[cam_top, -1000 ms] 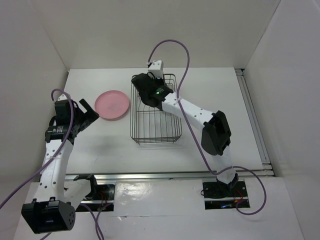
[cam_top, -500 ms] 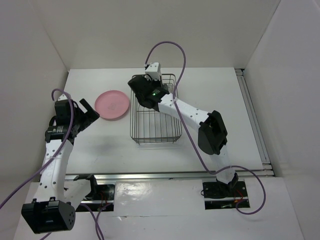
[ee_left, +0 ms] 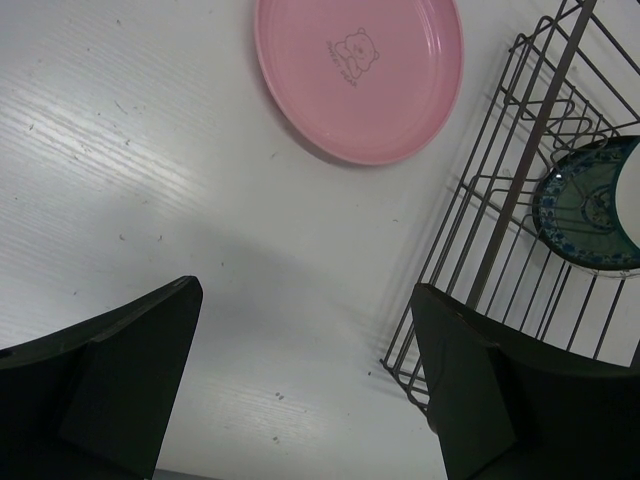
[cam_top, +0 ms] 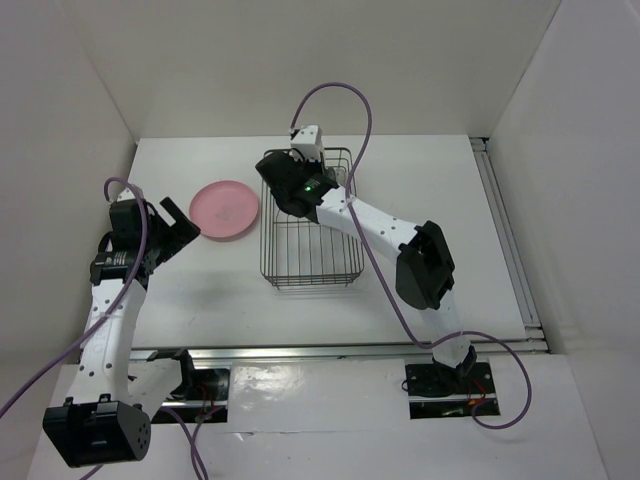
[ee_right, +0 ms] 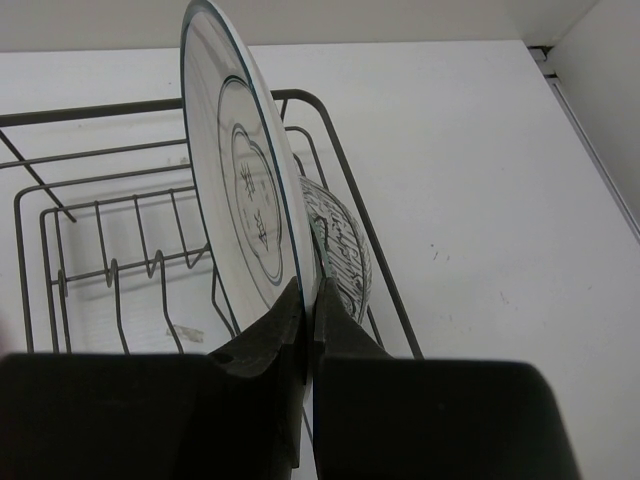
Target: Load the plates into the dish rack
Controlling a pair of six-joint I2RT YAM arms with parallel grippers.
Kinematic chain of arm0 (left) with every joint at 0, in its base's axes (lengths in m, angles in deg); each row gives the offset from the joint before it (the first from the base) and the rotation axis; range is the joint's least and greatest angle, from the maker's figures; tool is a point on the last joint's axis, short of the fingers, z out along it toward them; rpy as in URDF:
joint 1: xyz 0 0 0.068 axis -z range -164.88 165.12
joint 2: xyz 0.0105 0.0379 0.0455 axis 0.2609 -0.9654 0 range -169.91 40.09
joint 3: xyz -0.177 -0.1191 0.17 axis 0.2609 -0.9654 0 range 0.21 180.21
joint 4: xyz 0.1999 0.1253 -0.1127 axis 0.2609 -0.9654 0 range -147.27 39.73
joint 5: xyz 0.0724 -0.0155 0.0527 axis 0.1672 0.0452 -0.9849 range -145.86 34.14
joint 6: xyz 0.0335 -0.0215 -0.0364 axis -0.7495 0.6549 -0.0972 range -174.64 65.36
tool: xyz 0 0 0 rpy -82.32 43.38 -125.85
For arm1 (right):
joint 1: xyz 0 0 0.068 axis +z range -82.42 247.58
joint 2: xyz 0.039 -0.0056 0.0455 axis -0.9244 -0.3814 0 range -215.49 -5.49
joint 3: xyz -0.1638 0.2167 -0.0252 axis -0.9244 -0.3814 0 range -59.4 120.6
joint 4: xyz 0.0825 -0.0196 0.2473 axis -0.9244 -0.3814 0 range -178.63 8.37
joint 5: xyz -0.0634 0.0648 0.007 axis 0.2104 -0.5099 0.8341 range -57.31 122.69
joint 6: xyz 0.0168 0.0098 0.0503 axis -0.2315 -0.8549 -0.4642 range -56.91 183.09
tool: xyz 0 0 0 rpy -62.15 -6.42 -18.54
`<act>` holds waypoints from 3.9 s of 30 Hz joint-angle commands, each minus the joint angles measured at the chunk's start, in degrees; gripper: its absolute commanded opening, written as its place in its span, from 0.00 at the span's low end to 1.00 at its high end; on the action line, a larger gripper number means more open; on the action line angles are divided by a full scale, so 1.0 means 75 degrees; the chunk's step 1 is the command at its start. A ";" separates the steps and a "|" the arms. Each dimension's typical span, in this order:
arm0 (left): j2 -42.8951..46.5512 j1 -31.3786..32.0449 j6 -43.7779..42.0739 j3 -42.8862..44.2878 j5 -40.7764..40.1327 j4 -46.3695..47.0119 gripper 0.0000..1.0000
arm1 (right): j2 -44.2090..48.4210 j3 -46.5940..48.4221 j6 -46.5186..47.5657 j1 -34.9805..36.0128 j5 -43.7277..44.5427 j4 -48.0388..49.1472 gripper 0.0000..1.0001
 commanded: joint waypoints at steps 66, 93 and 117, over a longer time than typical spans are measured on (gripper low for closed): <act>0.0195 -0.0036 -0.0095 -0.0032 0.0177 0.0355 1.00 | -0.0100 0.0069 -0.0240 -0.0354 -0.0394 0.0061 0.00; 0.0195 -0.0036 -0.0095 -0.0102 0.0177 0.0355 1.00 | -0.0699 -0.0083 -0.0919 -0.0354 -0.0840 -0.0314 0.23; -0.0319 -0.0106 -0.0095 -0.0102 0.0574 0.0519 1.00 | 0.0798 0.1044 0.1495 -0.0272 -0.2431 0.0788 0.83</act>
